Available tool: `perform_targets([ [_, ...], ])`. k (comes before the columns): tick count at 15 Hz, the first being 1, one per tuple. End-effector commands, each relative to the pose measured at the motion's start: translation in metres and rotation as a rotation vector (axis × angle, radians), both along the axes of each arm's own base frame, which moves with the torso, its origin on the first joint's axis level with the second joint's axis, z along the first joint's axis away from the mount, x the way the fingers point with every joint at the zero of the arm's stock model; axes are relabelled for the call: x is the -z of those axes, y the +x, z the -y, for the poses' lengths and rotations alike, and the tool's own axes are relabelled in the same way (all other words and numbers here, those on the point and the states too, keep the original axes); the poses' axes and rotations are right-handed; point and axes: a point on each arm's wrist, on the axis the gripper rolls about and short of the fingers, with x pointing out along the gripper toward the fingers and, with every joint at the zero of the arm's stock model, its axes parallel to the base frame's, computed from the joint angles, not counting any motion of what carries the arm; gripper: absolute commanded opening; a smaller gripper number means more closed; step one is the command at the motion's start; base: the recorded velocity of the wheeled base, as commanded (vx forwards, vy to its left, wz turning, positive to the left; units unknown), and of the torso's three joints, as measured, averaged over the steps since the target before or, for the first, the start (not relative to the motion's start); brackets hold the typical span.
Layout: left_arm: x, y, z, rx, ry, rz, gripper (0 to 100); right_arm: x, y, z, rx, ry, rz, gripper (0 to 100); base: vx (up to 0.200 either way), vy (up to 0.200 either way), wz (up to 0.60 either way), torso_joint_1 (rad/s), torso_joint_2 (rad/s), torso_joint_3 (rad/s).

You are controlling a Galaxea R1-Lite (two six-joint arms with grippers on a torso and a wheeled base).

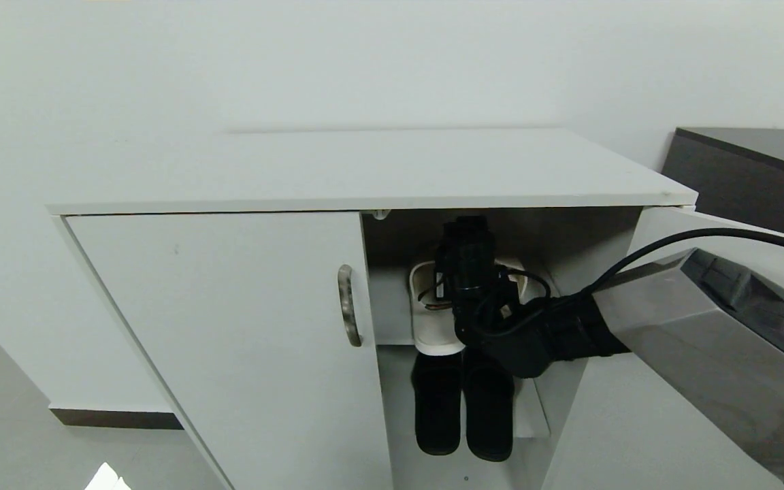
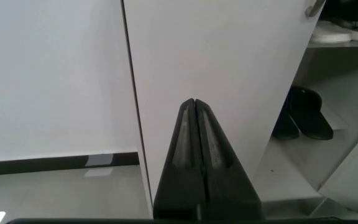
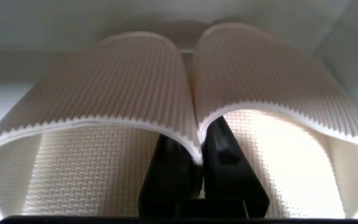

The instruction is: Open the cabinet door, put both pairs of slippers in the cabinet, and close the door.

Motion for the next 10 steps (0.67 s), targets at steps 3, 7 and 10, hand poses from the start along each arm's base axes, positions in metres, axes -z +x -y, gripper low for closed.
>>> perform_targets([
  [3, 0.0, 0.0, 0.0, 0.001, 0.0, -0.001, 0, -0.007, -0.015, 0.004, -0.016, -0.009, -0.011, 100, 0.0, 0.0, 0.0, 0.0, 0.0, 0.0],
  [7, 0.0, 0.0, 0.0, 0.001, 0.0, -0.001, 0, -0.031, -0.066, 0.011, -0.087, -0.004, -0.019, 100, 0.0, 0.0, 0.0, 0.0, 0.0, 0.0],
  [10, 0.0, 0.0, 0.0, 0.001, 0.0, -0.001, 0, -0.045, -0.088, 0.021, -0.141, 0.053, -0.009, 100, 0.0, 0.0, 0.0, 0.0, 0.0, 0.0],
])
